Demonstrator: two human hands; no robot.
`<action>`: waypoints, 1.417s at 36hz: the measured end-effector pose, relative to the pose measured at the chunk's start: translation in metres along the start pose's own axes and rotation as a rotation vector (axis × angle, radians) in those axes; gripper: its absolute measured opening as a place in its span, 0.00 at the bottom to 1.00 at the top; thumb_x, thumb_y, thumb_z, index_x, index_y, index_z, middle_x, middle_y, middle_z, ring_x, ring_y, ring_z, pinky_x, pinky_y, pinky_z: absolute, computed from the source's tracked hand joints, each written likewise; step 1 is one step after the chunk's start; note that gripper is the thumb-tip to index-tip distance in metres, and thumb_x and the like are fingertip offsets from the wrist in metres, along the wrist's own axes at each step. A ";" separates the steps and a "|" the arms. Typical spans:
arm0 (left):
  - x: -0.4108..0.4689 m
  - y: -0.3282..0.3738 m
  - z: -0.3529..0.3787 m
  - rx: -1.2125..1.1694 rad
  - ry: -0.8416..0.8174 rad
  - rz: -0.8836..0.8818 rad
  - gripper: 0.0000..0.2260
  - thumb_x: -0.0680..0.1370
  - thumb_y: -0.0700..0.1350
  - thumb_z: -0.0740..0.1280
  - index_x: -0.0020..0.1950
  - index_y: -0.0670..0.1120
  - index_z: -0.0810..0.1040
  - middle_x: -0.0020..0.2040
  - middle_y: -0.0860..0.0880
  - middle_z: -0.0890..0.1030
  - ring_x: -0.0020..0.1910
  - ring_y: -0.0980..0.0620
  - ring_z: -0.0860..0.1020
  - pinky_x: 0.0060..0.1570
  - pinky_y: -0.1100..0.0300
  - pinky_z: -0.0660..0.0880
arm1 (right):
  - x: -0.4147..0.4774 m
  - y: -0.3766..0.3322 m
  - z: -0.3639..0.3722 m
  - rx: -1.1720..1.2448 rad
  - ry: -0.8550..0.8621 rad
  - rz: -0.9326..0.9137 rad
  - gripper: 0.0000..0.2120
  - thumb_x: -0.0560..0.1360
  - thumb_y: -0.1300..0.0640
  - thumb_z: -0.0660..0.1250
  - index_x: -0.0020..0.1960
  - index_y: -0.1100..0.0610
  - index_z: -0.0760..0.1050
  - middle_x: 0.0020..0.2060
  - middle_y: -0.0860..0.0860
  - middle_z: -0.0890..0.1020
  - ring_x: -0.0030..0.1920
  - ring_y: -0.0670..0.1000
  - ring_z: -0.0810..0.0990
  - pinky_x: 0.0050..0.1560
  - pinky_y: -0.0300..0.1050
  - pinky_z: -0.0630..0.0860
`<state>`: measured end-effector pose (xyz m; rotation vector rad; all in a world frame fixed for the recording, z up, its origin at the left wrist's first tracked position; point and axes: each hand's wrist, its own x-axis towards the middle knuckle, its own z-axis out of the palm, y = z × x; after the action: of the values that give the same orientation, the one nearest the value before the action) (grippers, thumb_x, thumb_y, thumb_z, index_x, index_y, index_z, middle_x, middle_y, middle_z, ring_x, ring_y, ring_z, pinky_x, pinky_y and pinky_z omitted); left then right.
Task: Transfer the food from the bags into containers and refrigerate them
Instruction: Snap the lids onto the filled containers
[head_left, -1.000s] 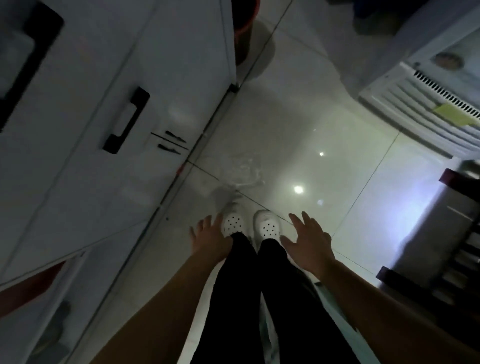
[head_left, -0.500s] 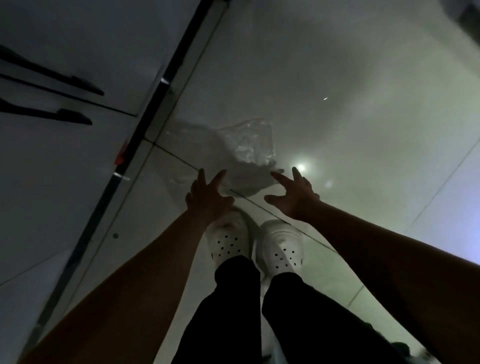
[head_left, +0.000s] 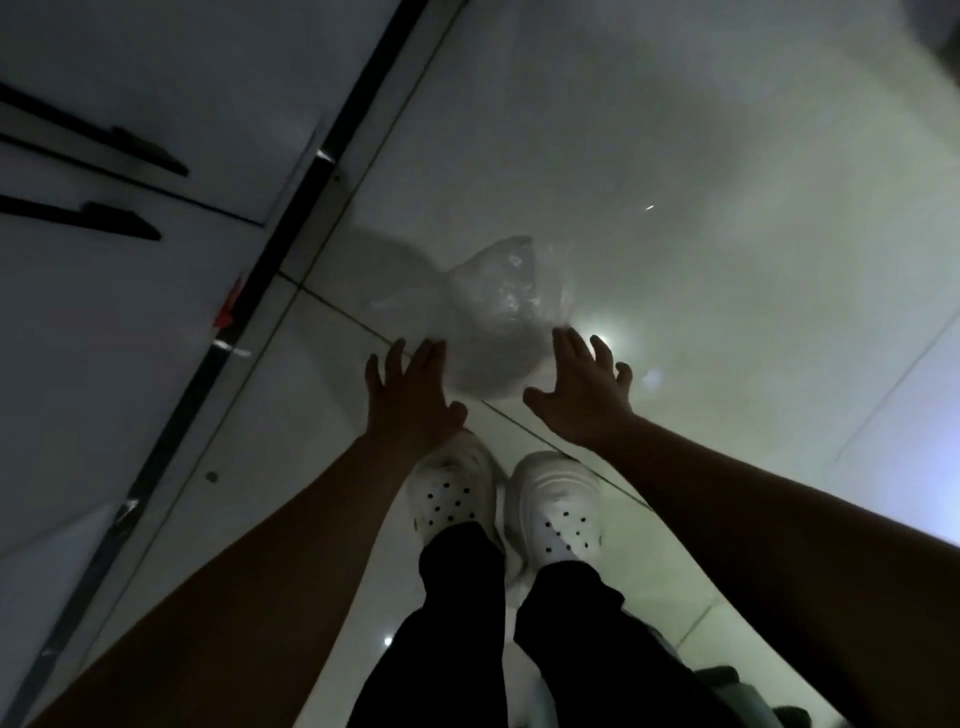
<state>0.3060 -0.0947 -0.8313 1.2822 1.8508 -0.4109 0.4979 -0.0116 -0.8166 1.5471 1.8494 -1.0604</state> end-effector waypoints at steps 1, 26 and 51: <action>-0.016 0.006 -0.009 0.028 0.021 0.008 0.37 0.79 0.56 0.62 0.82 0.50 0.46 0.83 0.51 0.50 0.80 0.43 0.44 0.76 0.41 0.40 | -0.018 -0.002 -0.010 -0.020 0.018 -0.012 0.43 0.75 0.41 0.64 0.81 0.54 0.47 0.81 0.50 0.52 0.80 0.59 0.47 0.75 0.66 0.48; -0.592 0.142 -0.467 -0.354 0.697 0.364 0.32 0.77 0.51 0.63 0.80 0.47 0.59 0.78 0.50 0.62 0.78 0.42 0.58 0.75 0.41 0.59 | -0.574 -0.170 -0.445 -0.004 0.745 -0.408 0.35 0.76 0.40 0.56 0.78 0.56 0.62 0.77 0.51 0.66 0.79 0.56 0.56 0.76 0.63 0.51; -0.625 0.008 -0.722 -0.438 1.063 0.063 0.33 0.79 0.56 0.64 0.82 0.55 0.53 0.82 0.55 0.54 0.81 0.50 0.48 0.78 0.48 0.49 | -0.530 -0.454 -0.655 -0.185 0.827 -0.808 0.36 0.75 0.32 0.53 0.77 0.49 0.62 0.76 0.49 0.67 0.76 0.55 0.60 0.74 0.56 0.52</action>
<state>0.0800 0.0024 0.0918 1.3286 2.5139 0.8456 0.2454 0.1938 0.0839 1.2055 3.1991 -0.4864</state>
